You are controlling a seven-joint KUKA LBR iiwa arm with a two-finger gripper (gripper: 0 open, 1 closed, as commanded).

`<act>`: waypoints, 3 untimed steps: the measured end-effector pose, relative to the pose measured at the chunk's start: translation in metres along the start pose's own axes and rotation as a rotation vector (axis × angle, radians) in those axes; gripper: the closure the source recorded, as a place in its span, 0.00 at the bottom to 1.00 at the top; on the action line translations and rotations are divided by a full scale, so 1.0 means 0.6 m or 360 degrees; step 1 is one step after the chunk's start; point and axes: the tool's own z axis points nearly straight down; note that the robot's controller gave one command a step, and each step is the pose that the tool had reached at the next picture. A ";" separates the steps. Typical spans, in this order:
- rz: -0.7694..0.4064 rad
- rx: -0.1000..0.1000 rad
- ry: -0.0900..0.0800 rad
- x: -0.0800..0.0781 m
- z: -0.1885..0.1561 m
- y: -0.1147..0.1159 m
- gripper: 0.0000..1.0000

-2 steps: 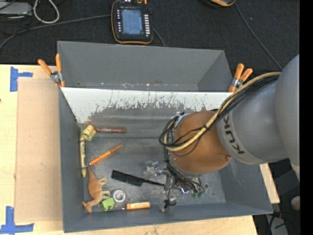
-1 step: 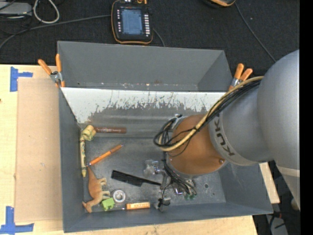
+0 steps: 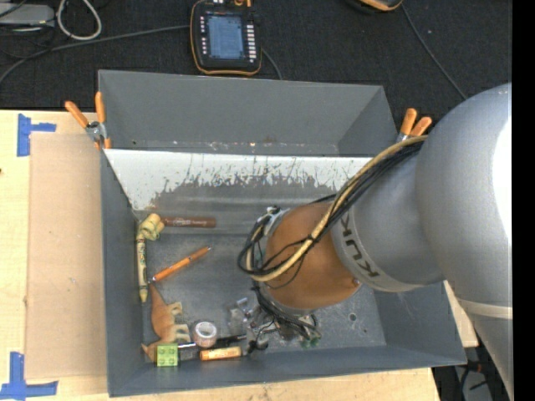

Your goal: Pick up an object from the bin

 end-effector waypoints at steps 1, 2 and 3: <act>0.0001 0.0000 0.0000 0.000 0.000 0.000 1.00; 0.0007 0.0001 -0.0012 -0.006 -0.214 0.001 1.00; 0.0006 -0.0001 0.0001 -0.002 -0.183 0.001 1.00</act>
Offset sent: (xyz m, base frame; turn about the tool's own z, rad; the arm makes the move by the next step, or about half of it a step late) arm 0.0001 0.0002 0.1250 0.0002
